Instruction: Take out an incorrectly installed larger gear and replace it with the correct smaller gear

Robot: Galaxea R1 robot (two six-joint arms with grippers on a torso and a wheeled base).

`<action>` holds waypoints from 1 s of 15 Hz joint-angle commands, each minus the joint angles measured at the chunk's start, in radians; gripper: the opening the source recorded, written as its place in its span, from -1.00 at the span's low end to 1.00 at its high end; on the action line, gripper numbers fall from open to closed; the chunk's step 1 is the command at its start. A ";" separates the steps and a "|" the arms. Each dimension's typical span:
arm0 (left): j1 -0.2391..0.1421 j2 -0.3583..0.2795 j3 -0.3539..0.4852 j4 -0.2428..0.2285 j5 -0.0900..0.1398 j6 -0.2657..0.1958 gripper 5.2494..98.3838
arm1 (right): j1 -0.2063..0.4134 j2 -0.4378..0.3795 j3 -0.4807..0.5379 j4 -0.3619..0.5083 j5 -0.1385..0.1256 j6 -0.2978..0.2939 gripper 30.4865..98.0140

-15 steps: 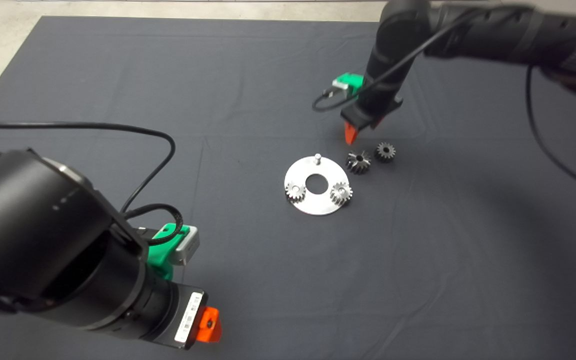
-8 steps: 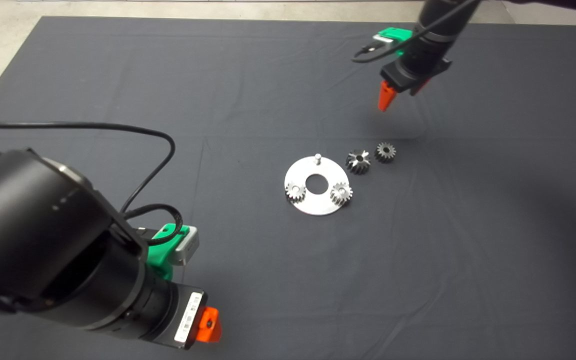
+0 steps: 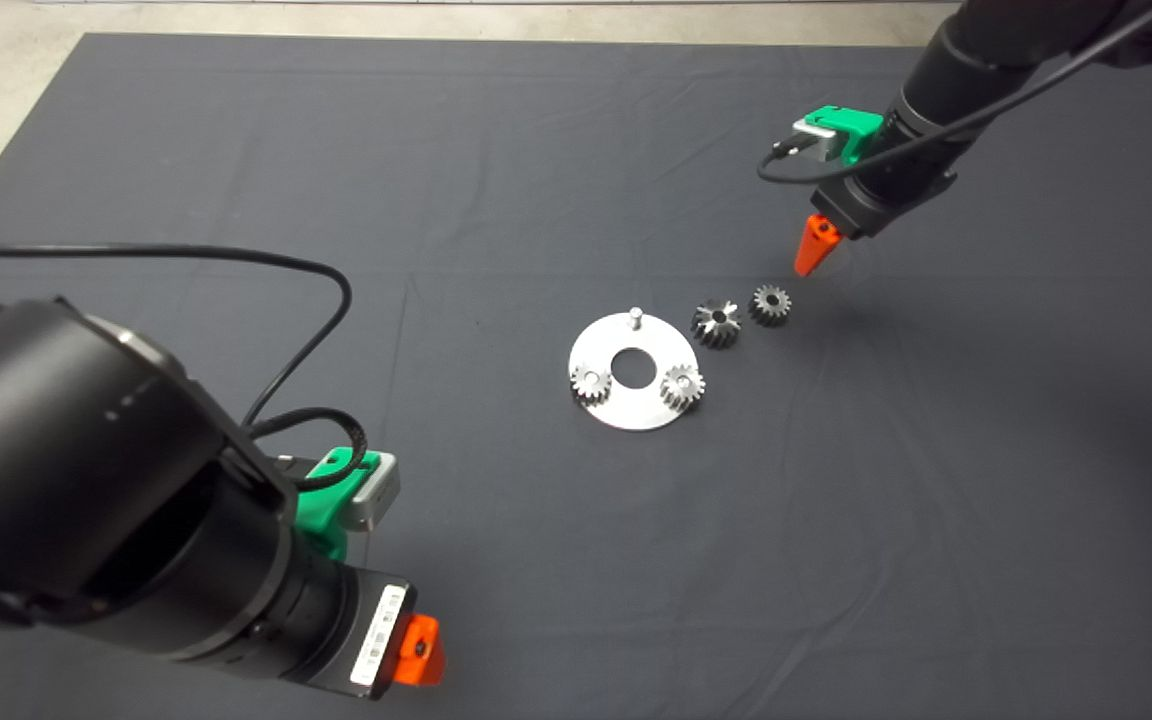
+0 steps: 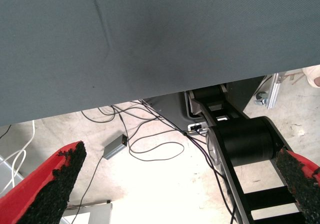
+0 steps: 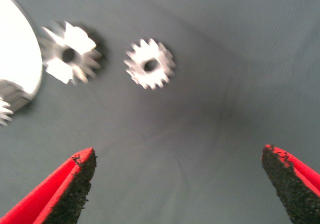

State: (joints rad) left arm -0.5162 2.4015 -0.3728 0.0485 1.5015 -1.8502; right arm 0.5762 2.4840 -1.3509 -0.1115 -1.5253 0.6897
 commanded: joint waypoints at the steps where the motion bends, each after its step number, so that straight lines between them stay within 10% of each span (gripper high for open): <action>1: -0.018 0.000 0.017 -0.016 0.001 -0.006 0.99 | -0.035 -0.023 0.030 0.024 -0.099 0.037 0.70; 15: -0.018 0.002 0.017 -0.018 0.000 -0.017 0.99 | -0.099 0.006 0.012 -0.016 -0.099 0.037 0.99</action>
State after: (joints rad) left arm -0.5162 2.4015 -0.3728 0.0485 1.5002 -1.8617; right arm 0.4994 2.4774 -1.3195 -0.1123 -1.5268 0.7230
